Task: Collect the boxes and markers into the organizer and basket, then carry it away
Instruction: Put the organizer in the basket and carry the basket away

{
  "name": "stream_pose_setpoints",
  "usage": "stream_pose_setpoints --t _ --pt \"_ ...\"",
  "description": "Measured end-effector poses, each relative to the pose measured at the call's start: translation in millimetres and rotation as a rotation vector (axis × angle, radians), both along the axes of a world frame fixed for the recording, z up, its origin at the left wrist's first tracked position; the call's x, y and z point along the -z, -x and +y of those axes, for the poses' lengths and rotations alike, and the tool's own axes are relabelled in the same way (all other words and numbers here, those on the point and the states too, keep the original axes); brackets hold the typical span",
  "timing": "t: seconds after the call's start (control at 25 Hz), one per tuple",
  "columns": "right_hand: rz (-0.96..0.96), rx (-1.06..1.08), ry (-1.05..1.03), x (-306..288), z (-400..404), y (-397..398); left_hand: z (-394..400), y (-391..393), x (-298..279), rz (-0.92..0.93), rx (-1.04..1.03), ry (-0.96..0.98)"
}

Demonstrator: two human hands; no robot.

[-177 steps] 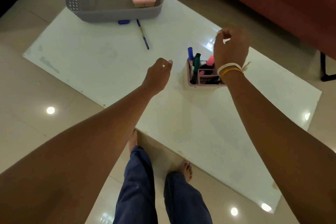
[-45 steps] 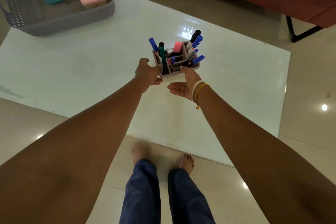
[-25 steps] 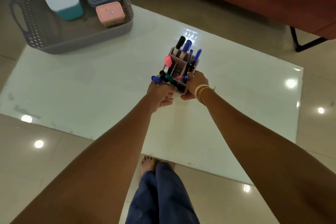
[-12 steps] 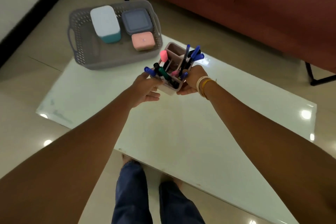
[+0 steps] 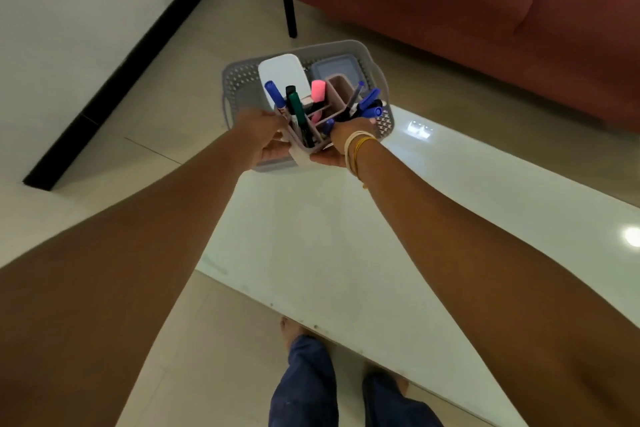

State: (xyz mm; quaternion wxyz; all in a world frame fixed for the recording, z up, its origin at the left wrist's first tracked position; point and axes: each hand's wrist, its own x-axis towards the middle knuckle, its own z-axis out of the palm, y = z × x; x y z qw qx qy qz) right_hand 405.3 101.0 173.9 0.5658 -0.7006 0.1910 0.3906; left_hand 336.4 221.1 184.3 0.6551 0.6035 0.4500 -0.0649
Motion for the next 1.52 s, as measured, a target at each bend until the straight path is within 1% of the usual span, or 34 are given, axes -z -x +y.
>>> stream_pose_setpoints --t 0.12,0.28,0.36,0.44,0.6,0.68,0.72,0.76,0.84,0.88,0.92,1.0,1.04,1.12,1.2,1.24,1.32,1.44,1.52 --pt "0.038 0.059 0.004 15 36 2 23 -6 6 0.02 -0.053 -0.043" --pt "0.129 0.275 -0.059 39 59 6 37 -14 22 0.06 -0.045 -0.025" --pt "0.184 0.364 -0.056 52 63 10 41 -15 35 0.105 -0.065 -0.002" --pt "0.176 0.308 0.005 65 65 9 43 -16 51 0.143 -0.08 -0.005" --pt "0.156 0.099 0.108 76 64 2 51 -19 79 0.179 -0.109 -0.061" --pt "0.108 -0.029 0.162 78 59 1 58 -20 83 0.189 -0.081 -0.085" --pt "0.086 -0.072 0.175 77 55 4 61 -20 83 0.201 -0.031 -0.141" --pt "0.064 -0.09 0.191 77 50 9 64 -19 82 0.216 0.046 -0.242" --pt "0.056 -0.036 0.218 76 40 22 69 -14 77 0.233 0.158 -0.521" --pt "0.088 0.01 0.219 79 38 28 72 -11 73 0.232 0.156 -0.612" --pt "0.138 0.047 0.211 83 37 32 75 -8 73 0.226 0.14 -0.67" --pt "0.257 0.117 0.142 92 41 33 81 -4 80 0.251 0.11 -0.702" --pt "0.289 0.154 0.106 99 45 30 83 -2 85 0.291 0.103 -0.653" --pt "0.288 0.204 0.068 114 55 23 85 3 95 0.342 0.045 -0.446" --pt "0.249 0.243 0.002 124 61 16 86 9 99 0.306 -0.068 -0.228" --pt "0.24 0.262 -0.052 128 63 14 86 12 102 0.288 -0.101 -0.161" --pt "0.242 0.265 -0.12 131 61 17 88 21 106 0.278 -0.092 -0.1" --pt "0.228 0.287 -0.099 141 43 27 82 32 108 0.26 0.014 0.005" --pt "0.228 0.281 -0.075 141 23 39 73 40 106 0.224 0.027 0.094"
